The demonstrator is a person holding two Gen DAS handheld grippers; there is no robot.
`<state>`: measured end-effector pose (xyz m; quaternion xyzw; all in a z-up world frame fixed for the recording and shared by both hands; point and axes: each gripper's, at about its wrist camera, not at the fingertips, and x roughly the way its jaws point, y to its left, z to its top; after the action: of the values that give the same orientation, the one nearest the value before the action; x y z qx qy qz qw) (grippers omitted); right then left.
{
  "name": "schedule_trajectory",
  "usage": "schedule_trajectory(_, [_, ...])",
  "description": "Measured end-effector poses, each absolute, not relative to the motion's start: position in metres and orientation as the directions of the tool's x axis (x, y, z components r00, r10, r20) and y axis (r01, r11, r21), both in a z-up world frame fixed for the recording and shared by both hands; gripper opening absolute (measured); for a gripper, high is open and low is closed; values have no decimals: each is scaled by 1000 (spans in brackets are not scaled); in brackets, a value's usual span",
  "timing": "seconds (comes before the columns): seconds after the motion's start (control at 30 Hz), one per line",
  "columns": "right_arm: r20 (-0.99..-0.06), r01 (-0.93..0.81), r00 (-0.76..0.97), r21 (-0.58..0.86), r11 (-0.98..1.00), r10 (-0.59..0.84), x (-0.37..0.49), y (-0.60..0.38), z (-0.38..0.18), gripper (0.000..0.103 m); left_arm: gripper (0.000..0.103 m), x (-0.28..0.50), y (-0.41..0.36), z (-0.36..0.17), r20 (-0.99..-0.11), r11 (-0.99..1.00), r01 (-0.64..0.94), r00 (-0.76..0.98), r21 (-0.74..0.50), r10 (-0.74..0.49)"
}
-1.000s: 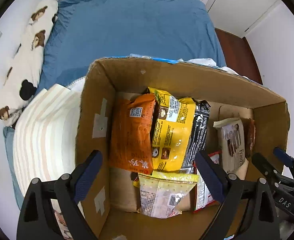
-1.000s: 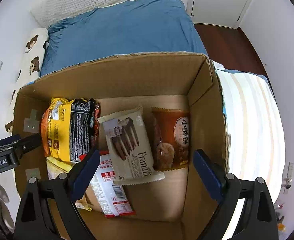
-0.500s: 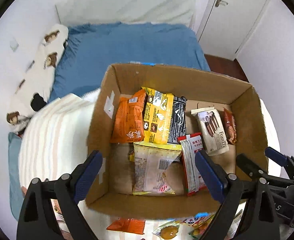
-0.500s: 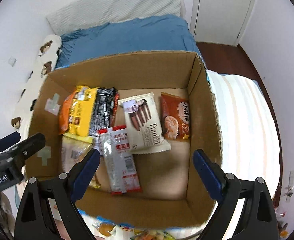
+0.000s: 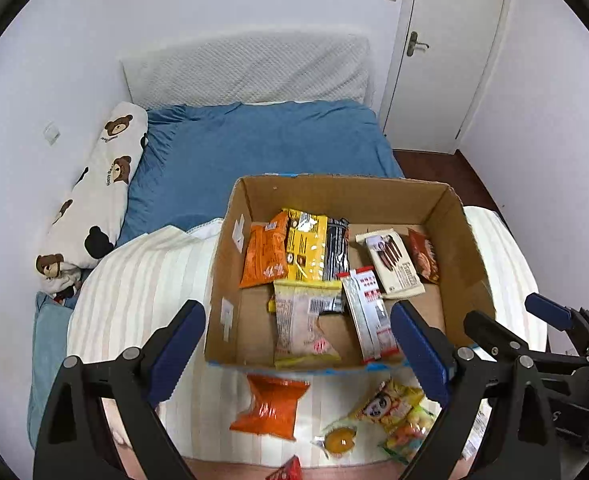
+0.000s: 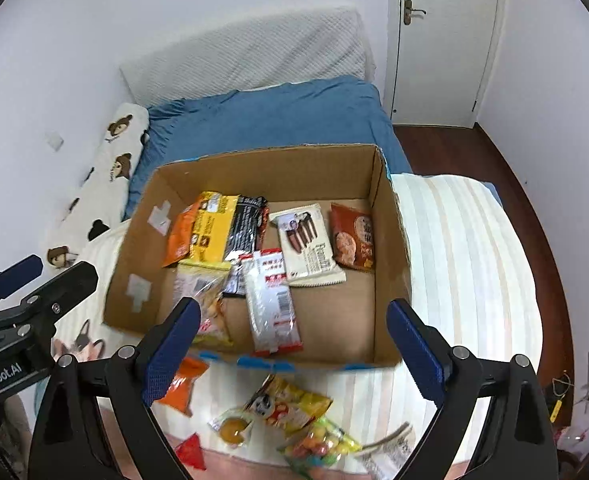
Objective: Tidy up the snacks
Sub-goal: 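Move both tools back over the remaining snacks on the bed, then grasp the orange packet with the left tool while the right grasps the panda-print yellow bag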
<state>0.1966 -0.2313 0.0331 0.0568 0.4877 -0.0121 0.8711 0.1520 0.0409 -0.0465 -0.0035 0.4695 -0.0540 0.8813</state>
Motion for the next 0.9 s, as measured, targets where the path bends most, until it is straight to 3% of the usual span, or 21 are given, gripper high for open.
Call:
schedule_trajectory(0.2, [-874, 81, 479, 139, 987, 84, 151, -236, 14, 96, 95, 108, 57, -63, -844, 995, 71, 528, -66, -94])
schedule_trajectory(0.43, [-929, 92, 334, 200, 975, 159, 128, -240, -62, 96, 95, 73, 77, -142, -922, 999, 11, 384, -45, -46])
schedule_trajectory(0.57, [-963, -60, 253, 81, 995, 94, 137, -215, -107, 96, 95, 72, 87, -194, -961, 1000, -16, 275, 2, 7])
schedule_trajectory(0.73, [-971, -305, 229, -145, 941, -76, 151, -178, -145, 96, 95, 77, 91, -215, -967, 998, 8, 247, 64, 60])
schedule_trajectory(0.9, [-972, -394, 193, -201, 897, -133, 169, -164, -177, 96, 95, 92, 89, -225, -971, 996, 41, 229, 81, 70])
